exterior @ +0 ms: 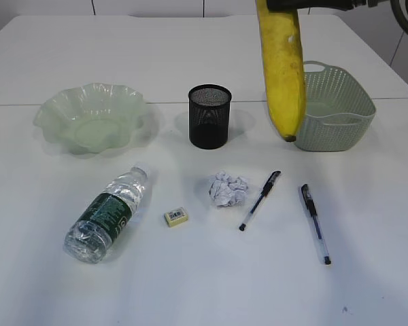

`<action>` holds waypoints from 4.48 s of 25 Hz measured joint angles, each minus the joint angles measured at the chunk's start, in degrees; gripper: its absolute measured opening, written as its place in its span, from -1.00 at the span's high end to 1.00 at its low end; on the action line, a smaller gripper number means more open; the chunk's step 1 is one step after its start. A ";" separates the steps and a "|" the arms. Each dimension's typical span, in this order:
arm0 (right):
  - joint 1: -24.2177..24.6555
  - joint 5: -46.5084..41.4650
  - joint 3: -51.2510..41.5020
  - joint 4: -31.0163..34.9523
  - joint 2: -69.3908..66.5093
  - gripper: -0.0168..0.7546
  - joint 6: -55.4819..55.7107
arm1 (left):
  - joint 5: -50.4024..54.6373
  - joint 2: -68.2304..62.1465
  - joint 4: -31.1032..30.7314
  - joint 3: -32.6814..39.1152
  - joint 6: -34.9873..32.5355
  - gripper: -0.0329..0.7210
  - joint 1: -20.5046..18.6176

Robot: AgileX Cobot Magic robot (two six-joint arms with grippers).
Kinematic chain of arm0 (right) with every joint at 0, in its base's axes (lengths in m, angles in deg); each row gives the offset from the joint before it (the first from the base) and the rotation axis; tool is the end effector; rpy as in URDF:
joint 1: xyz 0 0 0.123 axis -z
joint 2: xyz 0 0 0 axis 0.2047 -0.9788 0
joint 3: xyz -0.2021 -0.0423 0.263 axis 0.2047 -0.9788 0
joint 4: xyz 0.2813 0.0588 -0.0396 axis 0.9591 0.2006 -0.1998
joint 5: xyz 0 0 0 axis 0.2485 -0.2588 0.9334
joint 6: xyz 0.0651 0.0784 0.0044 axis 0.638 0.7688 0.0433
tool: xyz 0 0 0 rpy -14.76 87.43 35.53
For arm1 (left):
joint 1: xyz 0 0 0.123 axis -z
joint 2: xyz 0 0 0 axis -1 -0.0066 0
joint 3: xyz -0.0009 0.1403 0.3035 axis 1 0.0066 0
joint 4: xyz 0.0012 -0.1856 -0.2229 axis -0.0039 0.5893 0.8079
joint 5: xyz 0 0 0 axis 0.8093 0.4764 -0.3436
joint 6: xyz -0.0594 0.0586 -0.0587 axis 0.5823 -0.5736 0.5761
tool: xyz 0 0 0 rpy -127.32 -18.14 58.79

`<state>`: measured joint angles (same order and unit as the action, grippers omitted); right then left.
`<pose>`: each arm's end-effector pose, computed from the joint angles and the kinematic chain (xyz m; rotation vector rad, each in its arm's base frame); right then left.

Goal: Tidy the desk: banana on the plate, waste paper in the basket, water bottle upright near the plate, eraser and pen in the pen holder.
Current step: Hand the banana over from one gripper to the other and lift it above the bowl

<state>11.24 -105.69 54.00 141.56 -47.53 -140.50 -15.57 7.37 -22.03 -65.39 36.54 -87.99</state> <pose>0.3838 0.0902 0.4095 -0.8973 1.8419 0.9004 0.1560 -0.0266 0.4434 0.1534 2.3908 -0.2697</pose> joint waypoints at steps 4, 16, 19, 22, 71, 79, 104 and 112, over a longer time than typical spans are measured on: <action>0.00 -0.63 0.00 0.43 0.00 0.28 -0.12 | -0.52 0.00 0.65 0.00 0.00 0.01 0.00; 0.00 -4.03 0.00 6.37 0.00 0.28 -5.40 | -12.80 0.00 3.69 3.42 -9.24 0.01 0.00; 0.00 -4.03 0.00 7.61 0.00 0.28 -6.49 | -16.64 -0.14 10.13 8.17 -15.28 0.01 0.00; 0.00 -4.13 0.00 8.41 0.00 0.28 -7.18 | -20.32 -0.33 18.01 13.05 -22.79 0.01 0.00; -2.45 -4.24 0.00 12.29 0.00 0.28 -11.27 | -5.01 -27.49 83.66 17.18 -92.25 0.01 0.00; -7.19 -4.46 0.00 12.29 0.00 0.28 -12.90 | -5.07 -27.49 83.75 17.18 -88.14 -0.18 0.00; -13.54 -4.14 0.00 12.70 0.00 0.28 -14.06 | -5.07 -27.49 87.04 17.18 -82.42 -0.22 12.32; -15.72 -4.01 0.00 13.98 0.00 0.28 -14.66 | -4.65 -27.49 87.17 17.18 -82.34 -0.22 13.38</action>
<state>-4.47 -109.69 54.00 155.54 -47.53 -155.16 -20.23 -20.13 65.14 -48.21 -45.80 -74.61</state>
